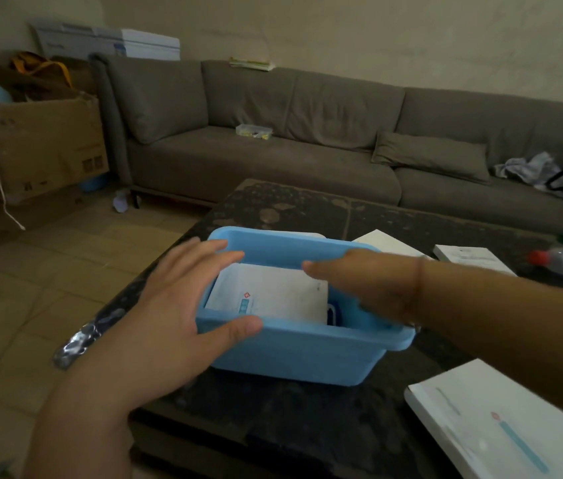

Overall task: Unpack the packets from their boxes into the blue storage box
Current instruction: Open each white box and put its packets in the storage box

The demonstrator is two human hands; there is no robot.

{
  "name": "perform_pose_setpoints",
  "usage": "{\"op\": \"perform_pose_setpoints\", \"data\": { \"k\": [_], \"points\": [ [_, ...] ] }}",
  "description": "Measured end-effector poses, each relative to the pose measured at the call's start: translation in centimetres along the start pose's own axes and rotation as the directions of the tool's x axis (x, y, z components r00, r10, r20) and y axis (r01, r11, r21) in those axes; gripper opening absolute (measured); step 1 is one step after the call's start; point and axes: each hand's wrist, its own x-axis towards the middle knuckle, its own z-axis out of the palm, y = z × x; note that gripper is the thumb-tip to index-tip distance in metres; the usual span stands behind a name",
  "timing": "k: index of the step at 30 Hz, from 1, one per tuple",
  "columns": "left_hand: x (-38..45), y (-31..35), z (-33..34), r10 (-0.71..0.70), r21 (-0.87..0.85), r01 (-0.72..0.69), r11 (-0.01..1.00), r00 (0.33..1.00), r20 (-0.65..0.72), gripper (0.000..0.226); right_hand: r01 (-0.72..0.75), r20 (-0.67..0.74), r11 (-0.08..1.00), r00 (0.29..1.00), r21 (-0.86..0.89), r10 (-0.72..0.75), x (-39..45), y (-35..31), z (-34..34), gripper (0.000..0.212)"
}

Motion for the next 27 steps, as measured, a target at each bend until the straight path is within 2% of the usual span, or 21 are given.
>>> {"op": "perform_pose_setpoints", "data": {
  "k": [2, 3, 4, 5, 6, 7, 8, 9, 10, 12, 13, 15, 17, 19, 20, 22, 24, 27],
  "points": [
    [0.0, 1.1, 0.2, 0.152, 0.048, -0.146, 0.988, 0.973, -0.174, 0.062, 0.225, -0.143, 0.969, 0.961, -0.105, -0.238, -2.8, 0.2, -1.3, 0.059],
    [-0.2, 2.1, 0.2, 0.204, 0.023, -0.204, 0.979, 0.954, -0.22, 0.054, 0.343, -0.206, 0.93, 0.908, -0.136, -0.365, -4.7, 0.2, -2.1, 0.06],
    [-0.5, 3.2, 0.2, 0.234, -0.046, -0.247, 0.968, 0.952, -0.2, 0.043, 0.43, -0.285, 0.891, 0.844, -0.148, -0.455, -6.6, 0.3, -2.5, 0.058],
    [-0.8, 4.8, 0.2, 0.265, -0.152, -0.28, 0.948, 0.958, -0.112, 0.034, 0.506, -0.338, 0.837, 0.766, -0.206, -0.546, -8.7, 0.8, -2.8, 0.052],
    [-1.1, 6.6, 0.2, 0.3, -0.28, -0.276, 0.92, 0.953, 0.046, 0.029, 0.538, -0.343, 0.783, 0.704, -0.312, -0.621, -10.2, 2.5, -3.1, 0.044],
    [-1.4, 8.3, 0.6, 0.333, -0.367, -0.229, 0.901, 0.909, 0.25, 0.026, 0.506, -0.372, 0.747, 0.654, -0.432, -0.659, -11.1, 5.1, -3.4, 0.037],
    [-1.6, 9.6, 1.5, 0.357, -0.373, -0.201, 0.906, 0.836, 0.416, 0.024, 0.443, -0.415, 0.731, 0.616, -0.519, -0.669, -11.8, 7.8, -3.5, 0.032],
    [-1.7, 10.5, 2.9, 0.39, -0.329, -0.248, 0.911, 0.777, 0.495, 0.023, 0.356, -0.452, 0.742, 0.619, -0.567, -0.642, -12.3, 10.2, -3.4, 0.031],
    [-1.7, 11.2, 4.8, 0.439, -0.279, -0.341, 0.898, 0.747, 0.499, 0.022, 0.294, -0.469, 0.766, 0.649, -0.572, -0.599, -12.6, 12.4, -3.1, 0.032],
    [-1.7, 12.0, 8.8, 0.539, -0.219, -0.495, 0.841, 0.725, 0.429, 0.021, 0.227, -0.416, 0.759, 0.724, -0.611, -0.551, -12.3, 16.9, -2.5, 0.032],
    [-1.5, 11.9, 10.6, 0.588, -0.195, -0.559, 0.806, 0.719, 0.37, 0.019, 0.224, -0.33, 0.711, 0.766, -0.666, -0.551, -12.1, 18.3, -2.1, 0.03],
    [-1.3, 11.5, 13.0, 0.634, -0.179, -0.61, 0.772, 0.718, 0.286, 0.013, 0.178, -0.201, 0.577, 0.822, -0.797, -0.532, -11.4, 20.2, -1.8, 0.041],
    [-1.0, 10.8, 14.3, 0.631, -0.2, -0.598, 0.776, 0.732, 0.257, 0.013, 0.108, -0.17, 0.498, 0.86, -0.861, -0.481, -11.0, 20.3, -1.3, 0.049],
    [-0.8, 10.4, 15.2, 0.625, -0.234, -0.58, 0.78, 0.734, 0.265, 0.016, 0.071, -0.206, 0.51, 0.86, -0.857, -0.466, -10.9, 20.8, -0.7, 0.055],
    [-0.7, 10.3, 15.6, 0.63, -0.252, -0.578, 0.776, 0.728, 0.27, 0.017, 0.064, -0.255, 0.552, 0.839, -0.831, -0.481, -10.8, 21.3, -0.4, 0.058],
    [-0.6, 10.2, 16.3, 0.648, -0.274, -0.589, 0.76, 0.718, 0.254, 0.016, 0.115, -0.376, 0.706, 0.78, -0.699, -0.5, -10.9, 22.4, -0.1, 0.063],
    [-0.6, 10.1, 17.0, 0.671, -0.298, -0.609, 0.735, 0.717, 0.188, 0.012, 0.204, -0.52, 0.804, 0.67, -0.558, -0.53, -11.0, 23.5, -0.1, 0.055],
    [-0.8, 10.0, 18.5, 0.706, -0.313, -0.659, 0.684, 0.706, 0.055, 0.019, 0.311, -0.701, 0.841, 0.466, -0.442, -0.54, -11.4, 23.6, 0.0, 0.027]
  ]
}}
